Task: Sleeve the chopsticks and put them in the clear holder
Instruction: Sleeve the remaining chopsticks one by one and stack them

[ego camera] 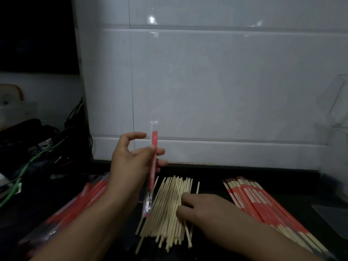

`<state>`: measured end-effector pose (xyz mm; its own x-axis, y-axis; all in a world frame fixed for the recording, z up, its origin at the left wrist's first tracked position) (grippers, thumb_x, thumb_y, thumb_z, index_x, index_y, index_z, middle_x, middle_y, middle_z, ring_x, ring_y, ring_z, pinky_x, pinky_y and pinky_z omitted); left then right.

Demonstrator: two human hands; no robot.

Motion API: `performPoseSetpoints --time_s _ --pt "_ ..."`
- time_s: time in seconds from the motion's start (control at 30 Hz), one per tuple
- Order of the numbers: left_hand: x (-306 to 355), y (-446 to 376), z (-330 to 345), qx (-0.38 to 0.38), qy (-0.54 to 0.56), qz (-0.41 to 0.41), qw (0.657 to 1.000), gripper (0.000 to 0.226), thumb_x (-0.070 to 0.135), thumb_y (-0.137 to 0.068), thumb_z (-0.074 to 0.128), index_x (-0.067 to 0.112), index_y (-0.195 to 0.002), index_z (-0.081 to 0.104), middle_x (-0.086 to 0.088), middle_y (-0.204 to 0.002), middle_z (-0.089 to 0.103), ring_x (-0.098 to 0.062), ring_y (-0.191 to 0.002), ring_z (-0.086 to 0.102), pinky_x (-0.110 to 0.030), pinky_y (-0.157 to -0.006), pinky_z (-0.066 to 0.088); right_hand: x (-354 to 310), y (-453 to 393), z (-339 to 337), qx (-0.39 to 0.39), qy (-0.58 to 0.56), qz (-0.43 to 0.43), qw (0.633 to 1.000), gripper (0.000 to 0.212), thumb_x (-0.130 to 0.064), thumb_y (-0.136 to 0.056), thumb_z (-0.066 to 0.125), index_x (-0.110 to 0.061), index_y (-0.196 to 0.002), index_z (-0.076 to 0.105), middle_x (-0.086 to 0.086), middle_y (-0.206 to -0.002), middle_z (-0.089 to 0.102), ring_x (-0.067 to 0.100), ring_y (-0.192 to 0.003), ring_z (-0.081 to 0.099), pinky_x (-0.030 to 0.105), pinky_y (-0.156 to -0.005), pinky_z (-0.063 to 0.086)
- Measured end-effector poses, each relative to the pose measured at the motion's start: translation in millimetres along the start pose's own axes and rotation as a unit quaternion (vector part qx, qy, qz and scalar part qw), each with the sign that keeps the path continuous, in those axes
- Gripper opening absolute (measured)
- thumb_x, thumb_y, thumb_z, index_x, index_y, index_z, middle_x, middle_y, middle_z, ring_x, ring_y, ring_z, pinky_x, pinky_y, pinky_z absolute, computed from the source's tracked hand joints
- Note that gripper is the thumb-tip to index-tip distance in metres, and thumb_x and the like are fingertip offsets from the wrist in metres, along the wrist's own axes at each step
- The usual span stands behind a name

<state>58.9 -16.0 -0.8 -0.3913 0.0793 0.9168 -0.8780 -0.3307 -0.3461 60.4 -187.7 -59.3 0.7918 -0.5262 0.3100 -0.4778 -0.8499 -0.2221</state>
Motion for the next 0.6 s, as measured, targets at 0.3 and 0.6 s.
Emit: performPoseSetpoints --time_s 0.3,0.6 --pt "-26 -19 -1 -0.017 0.020 -0.074 0.997 0.045 -0.015 -0.094 0.039 0.015 -0.108 0.069 -0.006 -0.115 0.072 -0.022 -0.101 0.072 -0.035 -0.086 0.057 13 1 -11 0.171 -0.049 0.029 0.984 0.026 -0.016 -0.080 0.047 -0.021 -0.104 0.055 -0.002 -0.095 0.058 0.015 -0.073 0.059 0.026 -0.058 0.048" --pt "-17 -9 2 -0.015 -0.135 0.073 0.988 0.031 0.004 -0.092 0.066 0.025 -0.115 0.069 0.011 -0.107 0.073 -0.005 -0.099 0.070 -0.017 -0.085 0.054 51 37 -43 0.437 -0.522 0.288 0.673 0.028 0.011 -0.096 0.043 -0.006 -0.084 0.061 0.013 -0.077 0.071 0.029 -0.064 0.071 0.030 -0.061 0.058"
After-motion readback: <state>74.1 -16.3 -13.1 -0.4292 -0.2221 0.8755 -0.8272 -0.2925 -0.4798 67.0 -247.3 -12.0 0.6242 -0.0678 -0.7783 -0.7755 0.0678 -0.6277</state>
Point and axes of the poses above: each hand's wrist, its own y-axis away from the middle knuckle, its own z-axis out of the palm, x = y × z, the point moved 4 cm from there along -y, towards the middle knuckle
